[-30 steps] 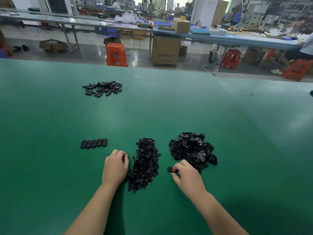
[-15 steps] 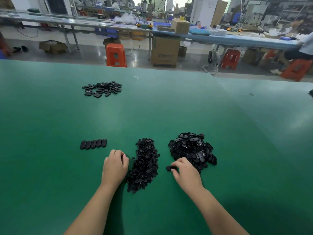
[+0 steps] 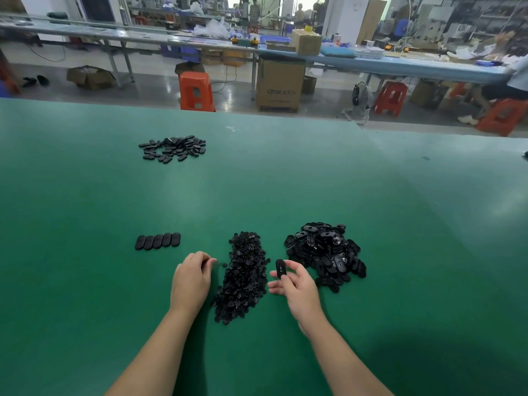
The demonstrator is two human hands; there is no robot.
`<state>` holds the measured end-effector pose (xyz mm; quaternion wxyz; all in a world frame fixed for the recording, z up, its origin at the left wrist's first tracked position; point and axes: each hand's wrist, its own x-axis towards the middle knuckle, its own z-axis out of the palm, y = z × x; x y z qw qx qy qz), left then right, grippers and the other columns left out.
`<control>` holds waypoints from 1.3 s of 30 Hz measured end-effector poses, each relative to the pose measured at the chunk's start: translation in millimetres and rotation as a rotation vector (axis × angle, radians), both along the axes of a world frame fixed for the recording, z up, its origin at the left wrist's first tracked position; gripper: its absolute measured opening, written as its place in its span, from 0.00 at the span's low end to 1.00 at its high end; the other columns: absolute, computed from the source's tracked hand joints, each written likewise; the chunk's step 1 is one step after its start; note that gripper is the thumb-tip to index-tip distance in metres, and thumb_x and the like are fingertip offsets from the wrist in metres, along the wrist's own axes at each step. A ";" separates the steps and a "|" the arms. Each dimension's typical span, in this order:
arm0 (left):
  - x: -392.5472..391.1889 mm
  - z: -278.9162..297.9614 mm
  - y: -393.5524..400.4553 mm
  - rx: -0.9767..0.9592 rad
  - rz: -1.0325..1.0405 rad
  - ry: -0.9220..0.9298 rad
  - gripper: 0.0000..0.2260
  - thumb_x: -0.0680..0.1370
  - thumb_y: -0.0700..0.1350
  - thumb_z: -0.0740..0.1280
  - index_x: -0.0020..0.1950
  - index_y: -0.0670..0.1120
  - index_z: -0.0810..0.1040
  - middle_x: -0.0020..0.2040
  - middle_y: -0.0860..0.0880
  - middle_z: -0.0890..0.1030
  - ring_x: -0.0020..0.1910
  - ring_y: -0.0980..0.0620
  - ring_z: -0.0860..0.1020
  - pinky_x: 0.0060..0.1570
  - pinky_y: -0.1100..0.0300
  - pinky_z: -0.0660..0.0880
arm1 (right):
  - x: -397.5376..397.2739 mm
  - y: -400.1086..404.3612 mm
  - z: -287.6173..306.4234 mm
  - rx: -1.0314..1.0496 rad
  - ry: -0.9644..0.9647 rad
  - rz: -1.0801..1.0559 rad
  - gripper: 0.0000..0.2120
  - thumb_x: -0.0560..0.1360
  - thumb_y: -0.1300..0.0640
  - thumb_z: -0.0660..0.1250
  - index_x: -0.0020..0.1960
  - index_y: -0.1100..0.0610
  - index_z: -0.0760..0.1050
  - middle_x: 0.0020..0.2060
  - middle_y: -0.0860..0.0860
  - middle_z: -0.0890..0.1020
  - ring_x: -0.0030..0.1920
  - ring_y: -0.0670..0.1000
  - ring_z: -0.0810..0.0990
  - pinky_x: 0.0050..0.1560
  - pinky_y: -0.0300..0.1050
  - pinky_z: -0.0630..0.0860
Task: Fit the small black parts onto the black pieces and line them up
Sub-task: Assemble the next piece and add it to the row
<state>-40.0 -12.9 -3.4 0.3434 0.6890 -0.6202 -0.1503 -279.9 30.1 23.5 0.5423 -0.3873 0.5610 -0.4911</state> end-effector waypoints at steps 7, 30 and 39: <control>0.6 6.2 0.9 0.014 0.019 0.077 0.03 0.80 0.44 0.69 0.48 0.48 0.82 0.40 0.57 0.79 0.40 0.61 0.76 0.39 0.62 0.72 | 7.4 6.2 -8.4 -0.081 0.277 0.031 0.10 0.84 0.63 0.59 0.57 0.50 0.74 0.47 0.44 0.85 0.39 0.51 0.85 0.44 0.48 0.84; -77.5 53.3 7.7 0.430 -0.054 0.952 0.03 0.76 0.34 0.72 0.45 0.41 0.84 0.32 0.45 0.79 0.23 0.55 0.67 0.23 0.63 0.66 | 9.1 6.4 -8.7 -0.128 0.274 -0.032 0.12 0.83 0.64 0.61 0.52 0.48 0.76 0.43 0.50 0.86 0.30 0.47 0.81 0.33 0.43 0.80; -99.5 60.3 13.5 0.244 -0.232 0.130 0.06 0.76 0.42 0.70 0.44 0.51 0.85 0.32 0.60 0.80 0.28 0.67 0.75 0.31 0.74 0.68 | 7.0 6.1 -10.5 -0.123 0.333 -0.016 0.08 0.83 0.62 0.62 0.53 0.53 0.78 0.33 0.49 0.83 0.28 0.46 0.79 0.33 0.38 0.76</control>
